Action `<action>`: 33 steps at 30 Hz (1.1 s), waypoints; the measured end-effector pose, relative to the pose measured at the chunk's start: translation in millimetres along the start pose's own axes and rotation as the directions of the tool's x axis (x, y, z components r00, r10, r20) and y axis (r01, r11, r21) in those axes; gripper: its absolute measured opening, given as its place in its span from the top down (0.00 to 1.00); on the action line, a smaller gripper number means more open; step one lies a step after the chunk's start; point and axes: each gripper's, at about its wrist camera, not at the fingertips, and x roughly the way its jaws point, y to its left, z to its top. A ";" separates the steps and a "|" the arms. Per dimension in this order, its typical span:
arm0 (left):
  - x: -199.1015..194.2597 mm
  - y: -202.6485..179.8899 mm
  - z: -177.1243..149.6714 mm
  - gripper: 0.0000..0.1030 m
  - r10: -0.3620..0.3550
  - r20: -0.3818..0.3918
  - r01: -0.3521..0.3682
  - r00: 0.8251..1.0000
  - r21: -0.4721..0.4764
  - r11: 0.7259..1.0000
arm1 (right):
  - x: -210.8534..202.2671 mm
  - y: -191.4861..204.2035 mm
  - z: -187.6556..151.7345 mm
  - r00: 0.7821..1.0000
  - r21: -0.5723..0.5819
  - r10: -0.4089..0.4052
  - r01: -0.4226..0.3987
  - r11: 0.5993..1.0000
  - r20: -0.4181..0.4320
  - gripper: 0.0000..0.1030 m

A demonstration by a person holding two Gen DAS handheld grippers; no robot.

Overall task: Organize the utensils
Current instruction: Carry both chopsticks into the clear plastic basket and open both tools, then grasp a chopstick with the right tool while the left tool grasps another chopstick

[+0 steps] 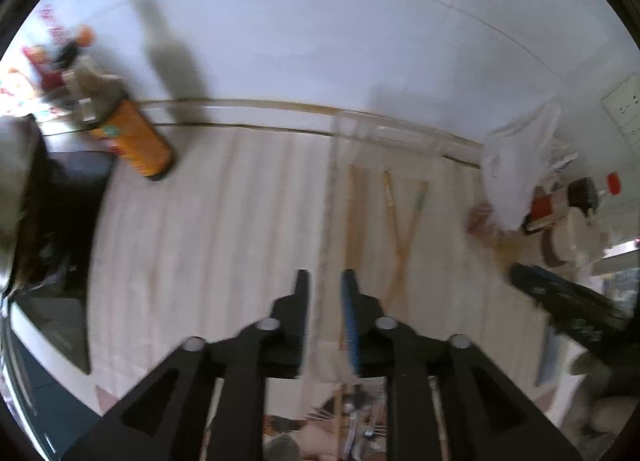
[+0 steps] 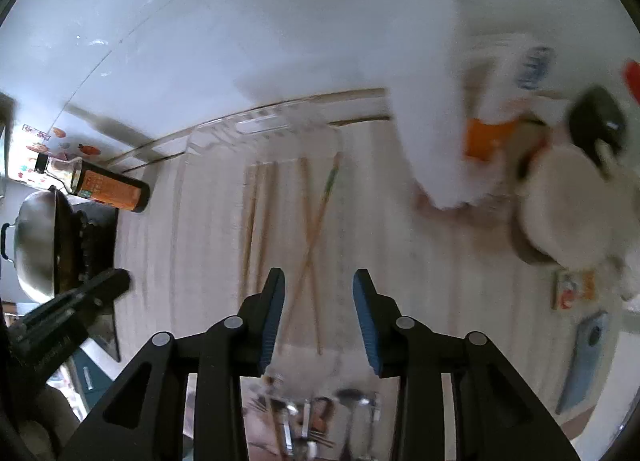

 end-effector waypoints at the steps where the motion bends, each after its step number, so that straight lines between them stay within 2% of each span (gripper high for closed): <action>1: -3.6 3.4 -6.5 0.63 0.015 0.022 -0.015 1.000 -0.008 1.000 | -5.5 -6.9 -7.8 1.000 0.010 -0.013 0.013 1.000 0.018 0.57; 3: -11.9 11.4 -25.9 0.35 0.041 0.074 -0.039 0.996 -0.032 0.999 | -13.8 -18.1 -27.2 0.999 0.026 -0.033 0.032 0.999 0.042 0.52; 4: -14.5 14.4 -33.8 0.30 0.056 0.099 -0.052 0.994 -0.041 0.998 | -17.9 -24.2 -33.8 0.998 0.035 -0.034 0.033 0.999 0.052 0.51; 5: -15.6 17.1 -39.6 0.17 0.070 0.121 -0.064 0.990 -0.050 0.997 | -20.4 -31.3 -43.3 0.997 0.047 -0.036 0.033 0.998 0.067 0.50; 6: -16.5 18.9 -45.9 0.05 0.079 0.145 -0.071 0.986 -0.054 0.996 | -22.0 -36.6 -53.8 0.996 0.054 -0.039 0.034 0.998 0.083 0.44; 7: -17.0 19.9 -53.3 0.01 0.077 0.165 -0.069 0.983 -0.051 0.996 | -22.5 -42.1 -66.1 0.994 0.050 -0.043 0.038 0.998 0.099 0.36; 8: -13.9 21.7 -61.8 0.00 0.068 0.162 -0.062 0.984 -0.041 0.997 | -21.1 -45.1 -75.8 0.993 0.043 -0.051 0.047 0.998 0.109 0.35; 11: 5.4 23.5 -83.7 0.00 0.088 0.099 -0.087 0.991 -0.017 0.996 | -5.0 -55.0 -107.0 0.996 0.042 -0.069 0.066 0.997 0.062 0.35; 14: 25.1 25.9 -109.6 0.00 0.113 0.044 -0.113 0.993 -0.007 0.994 | 13.3 -66.8 -140.0 1.000 0.091 -0.006 0.007 0.996 -0.003 0.38; 16: 36.3 26.8 -126.5 0.00 0.129 0.014 -0.129 0.991 -0.004 0.992 | 24.7 -71.1 -158.8 0.999 0.105 0.007 -0.003 0.994 -0.039 0.62; 19: 57.1 25.3 -153.8 0.00 0.167 -0.045 -0.167 0.985 0.008 0.986 | 40.2 -73.6 -177.3 0.998 0.103 -0.026 0.033 0.994 -0.064 0.69; 23: 81.9 22.2 -176.9 0.02 0.160 -0.117 -0.159 0.980 0.013 0.987 | 60.2 -72.6 -192.3 0.993 0.075 -0.066 0.074 0.994 -0.098 0.69; 25: 90.3 19.0 -183.5 0.08 0.135 -0.147 -0.134 0.980 0.016 0.991 | 69.5 -68.1 -199.0 0.989 0.042 -0.098 0.103 0.994 -0.109 0.73; 30: 110.4 6.6 -194.2 0.44 0.083 -0.205 -0.077 0.975 0.038 0.996 | 84.3 -61.2 -210.4 0.978 -0.008 -0.146 0.147 0.989 -0.146 0.83; 33: 117.4 0.2 -199.1 0.54 0.060 -0.226 -0.050 0.972 0.046 0.998 | 90.0 -59.1 -216.6 0.970 -0.044 -0.193 0.188 0.981 -0.148 0.89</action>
